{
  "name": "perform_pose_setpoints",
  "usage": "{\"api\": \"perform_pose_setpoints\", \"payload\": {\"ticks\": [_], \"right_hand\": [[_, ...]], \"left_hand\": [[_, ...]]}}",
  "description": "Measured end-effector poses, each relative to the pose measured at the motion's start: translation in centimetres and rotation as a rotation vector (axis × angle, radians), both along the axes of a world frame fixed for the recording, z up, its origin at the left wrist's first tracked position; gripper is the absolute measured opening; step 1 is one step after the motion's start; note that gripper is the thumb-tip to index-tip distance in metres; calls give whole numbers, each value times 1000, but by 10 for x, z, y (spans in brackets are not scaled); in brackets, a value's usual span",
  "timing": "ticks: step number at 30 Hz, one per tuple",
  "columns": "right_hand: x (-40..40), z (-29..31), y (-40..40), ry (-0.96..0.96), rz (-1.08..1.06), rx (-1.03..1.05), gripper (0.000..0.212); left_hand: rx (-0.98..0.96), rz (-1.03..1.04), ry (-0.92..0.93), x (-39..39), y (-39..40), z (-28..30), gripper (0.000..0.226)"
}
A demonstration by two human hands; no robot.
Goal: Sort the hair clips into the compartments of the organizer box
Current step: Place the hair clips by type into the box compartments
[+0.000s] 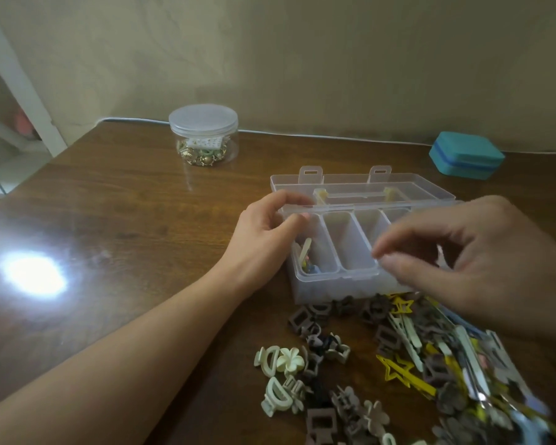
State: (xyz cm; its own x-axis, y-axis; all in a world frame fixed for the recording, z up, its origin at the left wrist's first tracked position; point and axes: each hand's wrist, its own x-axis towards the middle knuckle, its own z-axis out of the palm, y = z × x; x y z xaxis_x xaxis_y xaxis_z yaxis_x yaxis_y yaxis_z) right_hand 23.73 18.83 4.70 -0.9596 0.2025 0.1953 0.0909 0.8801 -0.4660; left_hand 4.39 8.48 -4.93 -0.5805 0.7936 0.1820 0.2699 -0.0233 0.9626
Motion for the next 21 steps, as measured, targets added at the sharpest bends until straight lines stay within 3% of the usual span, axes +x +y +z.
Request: {"api": "perform_pose_setpoints", "payload": {"ticks": [2,4,6,11,14,17,21], "right_hand": [[8,3,0,-333,28,-2,13],[10,1,-6,-618,71,128,19],[7,0,-16,-750,60,256,27],[2,-3,-31,-823,-65,433,48],[-1,-7,-37,-824,-54,475,36],[0,-10,-33,-741,-5,440,20],[10,4,-14,-705,43,213,28]], "left_hand": [[-10,-40,-16,1,-1,2,36],[-17,-45,-24,1,0,2,42],[-15,-24,-31,1,1,1,43],[-13,-8,-52,-1,2,-1,41],[-13,-16,-57,-1,3,-1,40],[-5,-13,-54,-2,3,-2,39],[-7,-17,-46,-2,2,-3,37]]}}
